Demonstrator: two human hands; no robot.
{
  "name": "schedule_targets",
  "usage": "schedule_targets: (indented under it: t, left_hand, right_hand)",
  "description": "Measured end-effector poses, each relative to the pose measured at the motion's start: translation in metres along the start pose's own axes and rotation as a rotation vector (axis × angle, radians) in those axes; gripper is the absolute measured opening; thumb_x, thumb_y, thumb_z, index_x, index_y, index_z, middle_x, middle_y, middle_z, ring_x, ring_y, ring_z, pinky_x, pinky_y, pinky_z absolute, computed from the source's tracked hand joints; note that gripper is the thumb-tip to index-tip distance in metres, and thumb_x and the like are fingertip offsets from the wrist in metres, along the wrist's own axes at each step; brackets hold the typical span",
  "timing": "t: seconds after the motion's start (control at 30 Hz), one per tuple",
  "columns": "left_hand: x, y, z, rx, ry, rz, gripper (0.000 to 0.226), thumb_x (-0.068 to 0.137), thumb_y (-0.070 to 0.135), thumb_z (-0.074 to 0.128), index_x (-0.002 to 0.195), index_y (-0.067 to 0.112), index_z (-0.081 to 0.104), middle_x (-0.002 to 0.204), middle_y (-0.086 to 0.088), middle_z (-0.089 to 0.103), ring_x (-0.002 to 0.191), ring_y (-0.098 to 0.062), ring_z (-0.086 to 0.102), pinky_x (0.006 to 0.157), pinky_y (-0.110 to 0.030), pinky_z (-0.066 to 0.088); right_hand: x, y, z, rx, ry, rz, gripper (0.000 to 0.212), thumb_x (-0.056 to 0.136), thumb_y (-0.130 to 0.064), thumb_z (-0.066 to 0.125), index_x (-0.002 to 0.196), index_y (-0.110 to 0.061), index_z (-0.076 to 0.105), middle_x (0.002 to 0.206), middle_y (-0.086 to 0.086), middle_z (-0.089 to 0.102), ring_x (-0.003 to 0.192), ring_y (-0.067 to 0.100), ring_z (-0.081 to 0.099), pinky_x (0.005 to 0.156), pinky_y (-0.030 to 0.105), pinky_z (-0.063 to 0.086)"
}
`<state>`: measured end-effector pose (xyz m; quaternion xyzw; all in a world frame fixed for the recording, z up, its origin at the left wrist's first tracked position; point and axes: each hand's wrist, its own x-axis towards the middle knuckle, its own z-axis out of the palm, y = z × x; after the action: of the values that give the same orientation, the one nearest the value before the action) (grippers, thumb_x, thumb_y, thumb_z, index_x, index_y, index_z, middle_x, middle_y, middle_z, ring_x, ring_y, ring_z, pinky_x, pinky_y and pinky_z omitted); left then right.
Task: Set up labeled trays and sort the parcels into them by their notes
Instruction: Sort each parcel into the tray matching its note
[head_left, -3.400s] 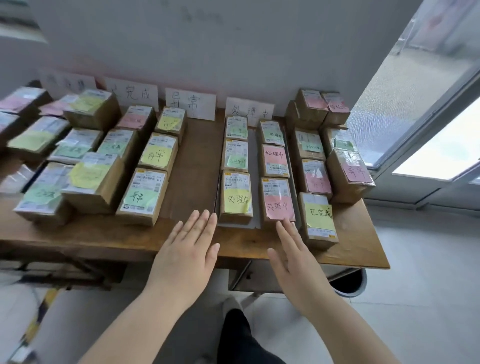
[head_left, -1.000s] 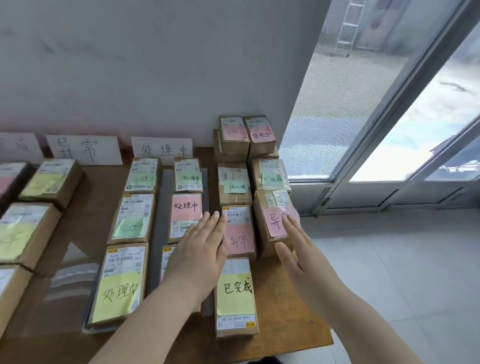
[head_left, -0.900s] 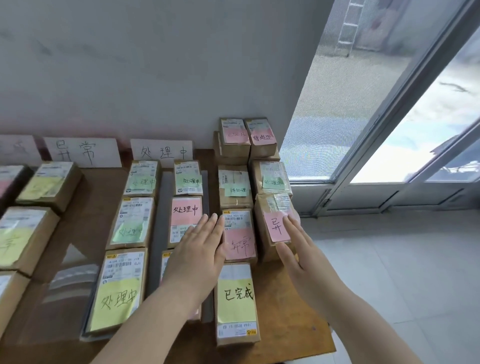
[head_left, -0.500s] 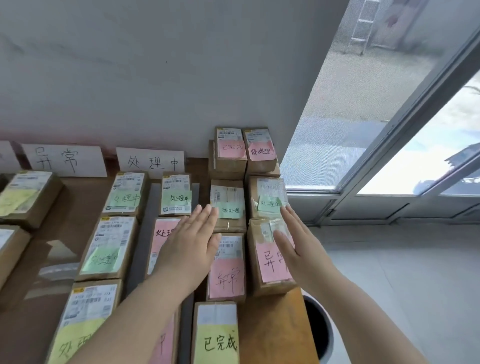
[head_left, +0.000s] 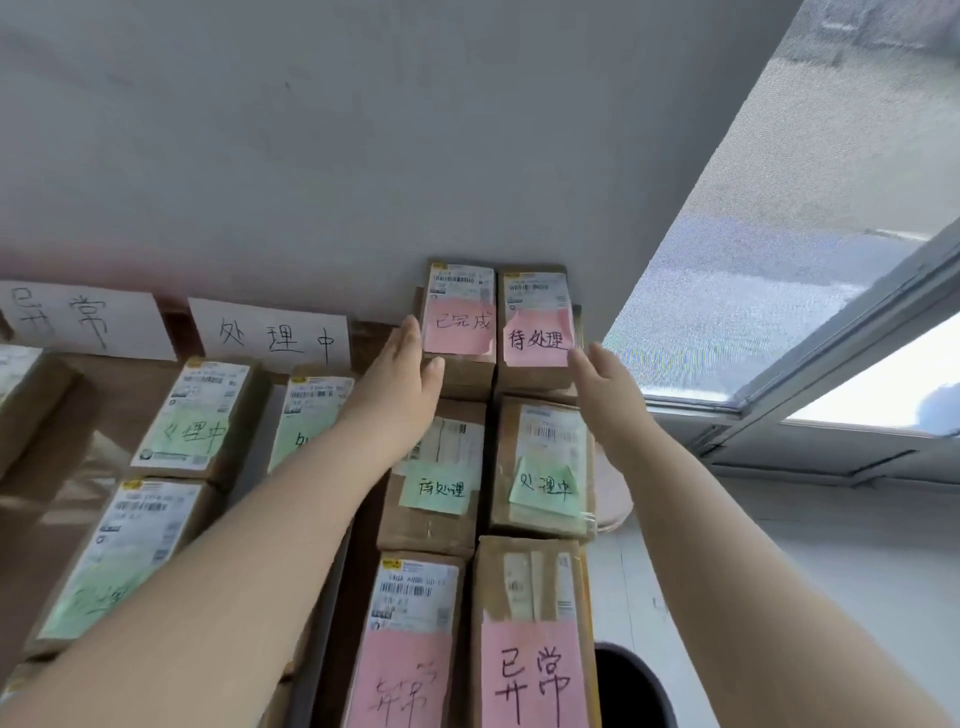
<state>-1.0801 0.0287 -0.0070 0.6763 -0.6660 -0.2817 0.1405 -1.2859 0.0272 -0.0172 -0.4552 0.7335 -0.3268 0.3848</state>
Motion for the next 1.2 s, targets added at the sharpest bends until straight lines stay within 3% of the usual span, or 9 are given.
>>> schedule_targets:
  t: [0.13, 0.27, 0.4, 0.57, 0.73, 0.83, 0.9, 1.07, 1.2]
  left_hand:
    - [0.026, 0.0, 0.014, -0.399, -0.04, -0.24, 0.056, 0.101, 0.042, 0.033, 0.152, 0.024, 0.017, 0.156, -0.003, 0.028, 0.141, -0.026, 0.029, 0.114, -0.043, 0.026]
    - [0.03, -0.001, 0.018, -0.626, 0.019, -0.249, 0.052, 0.098, 0.037, 0.044, 0.148, 0.026, 0.032, 0.149, 0.0, 0.04, 0.135, -0.023, 0.039, 0.111, -0.047, 0.033]
    - [0.016, -0.001, 0.014, -0.714, 0.075, -0.201, 0.054, 0.094, 0.036, 0.046, 0.146, 0.028, 0.033, 0.144, 0.004, 0.044, 0.132, -0.02, 0.04, 0.11, -0.047, 0.034]
    - [-0.012, -0.009, 0.006, -0.869, 0.063, -0.15, 0.068, 0.073, 0.051, 0.058, 0.137, 0.039, 0.04, 0.136, 0.008, 0.053, 0.125, -0.015, 0.05, 0.106, -0.047, 0.04]
    - [-0.06, -0.025, -0.011, -0.998, 0.07, -0.055, 0.061, 0.071, 0.054, 0.069, 0.128, 0.049, 0.048, 0.13, 0.012, 0.058, 0.124, -0.015, 0.052, 0.106, -0.046, 0.04]
    - [-0.094, -0.036, -0.022, -1.075, 0.092, -0.021, 0.044, 0.078, 0.043, 0.069, 0.114, 0.06, 0.052, 0.132, 0.011, 0.057, 0.124, -0.013, 0.052, 0.107, -0.046, 0.039]
    - [-0.118, -0.043, -0.031, -1.072, 0.073, -0.006, 0.043, 0.072, 0.051, 0.072, 0.108, 0.064, 0.052, 0.132, 0.011, 0.059, 0.123, -0.014, 0.054, 0.107, -0.046, 0.039]
    - [-0.172, -0.066, -0.044, -1.125, 0.067, 0.08, 0.047, 0.08, 0.036, 0.071, 0.123, 0.045, 0.053, 0.125, 0.009, 0.064, 0.119, -0.012, 0.058, 0.104, -0.04, 0.041]
    - [-0.212, -0.079, -0.05, -1.234, 0.03, 0.092, 0.04, 0.091, 0.007, 0.056, 0.121, 0.033, 0.053, 0.108, 0.008, 0.072, 0.105, -0.009, 0.065, 0.085, -0.022, 0.05]
  right_hand:
    - [0.024, 0.003, 0.01, 0.043, 0.007, 0.006, 0.035, 0.097, -0.039, 0.044, 0.108, -0.009, 0.057, 0.107, 0.007, 0.064, 0.1, 0.025, 0.057, 0.086, 0.038, 0.044]
    - [0.025, 0.003, 0.017, 0.129, 0.03, -0.017, 0.019, 0.094, -0.028, 0.05, 0.106, -0.02, 0.062, 0.096, -0.004, 0.066, 0.09, 0.017, 0.06, 0.081, 0.033, 0.045]
    - [0.007, 0.003, 0.019, 0.302, 0.031, -0.004, 0.029, 0.092, -0.023, 0.054, 0.12, -0.02, 0.059, 0.104, -0.006, 0.065, 0.096, 0.013, 0.062, 0.087, 0.032, 0.049]
    - [-0.024, 0.001, 0.01, 0.469, 0.031, -0.058, 0.048, 0.076, -0.031, 0.059, 0.123, -0.022, 0.059, 0.112, 0.002, 0.069, 0.106, 0.02, 0.065, 0.097, 0.049, 0.05]
    - [-0.071, -0.007, -0.001, 0.575, -0.01, -0.165, 0.057, 0.076, -0.02, 0.06, 0.132, -0.015, 0.051, 0.121, 0.004, 0.065, 0.113, 0.015, 0.062, 0.095, 0.034, 0.05]
    - [-0.107, -0.014, 0.002, 0.571, -0.027, -0.224, 0.059, 0.076, -0.021, 0.06, 0.133, -0.016, 0.048, 0.126, 0.002, 0.062, 0.118, 0.015, 0.058, 0.098, 0.033, 0.048]
    - [-0.131, -0.016, 0.004, 0.565, -0.025, -0.264, 0.057, 0.077, -0.022, 0.06, 0.132, -0.018, 0.049, 0.129, 0.002, 0.06, 0.122, 0.015, 0.055, 0.099, 0.033, 0.046]
    - [-0.196, -0.016, 0.01, 0.584, -0.013, -0.352, 0.044, 0.079, -0.019, 0.065, 0.12, -0.03, 0.054, 0.126, -0.008, 0.06, 0.119, 0.012, 0.056, 0.094, 0.029, 0.048]
    - [-0.24, -0.009, 0.015, 0.649, -0.039, -0.338, 0.041, 0.088, -0.006, 0.064, 0.12, -0.029, 0.054, 0.127, -0.002, 0.059, 0.112, 0.012, 0.062, 0.081, 0.023, 0.052]
